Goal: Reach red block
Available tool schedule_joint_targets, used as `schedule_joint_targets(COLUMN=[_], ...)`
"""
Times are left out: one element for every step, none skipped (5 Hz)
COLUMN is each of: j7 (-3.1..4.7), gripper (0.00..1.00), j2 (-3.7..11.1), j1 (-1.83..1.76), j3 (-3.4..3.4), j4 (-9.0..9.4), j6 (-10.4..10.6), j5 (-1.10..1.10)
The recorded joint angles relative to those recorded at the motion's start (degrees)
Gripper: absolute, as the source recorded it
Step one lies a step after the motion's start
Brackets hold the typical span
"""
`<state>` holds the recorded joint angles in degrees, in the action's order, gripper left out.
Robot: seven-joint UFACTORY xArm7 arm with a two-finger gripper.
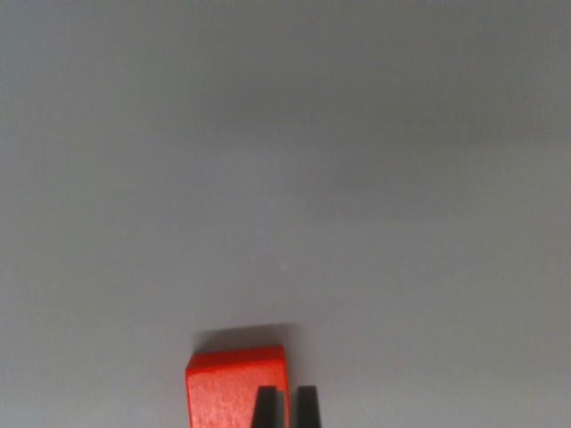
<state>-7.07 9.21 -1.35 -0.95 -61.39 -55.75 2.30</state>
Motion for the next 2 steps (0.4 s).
schedule_joint_targets(j7=[0.00,-0.31], gripper=[0.00,0.00], j2=[0.00,0.57], j1=[0.00,-0.19], j3=[0.00,0.13], j4=[0.00,1.94], j6=[0.0,2.5], j5=[0.00,0.05])
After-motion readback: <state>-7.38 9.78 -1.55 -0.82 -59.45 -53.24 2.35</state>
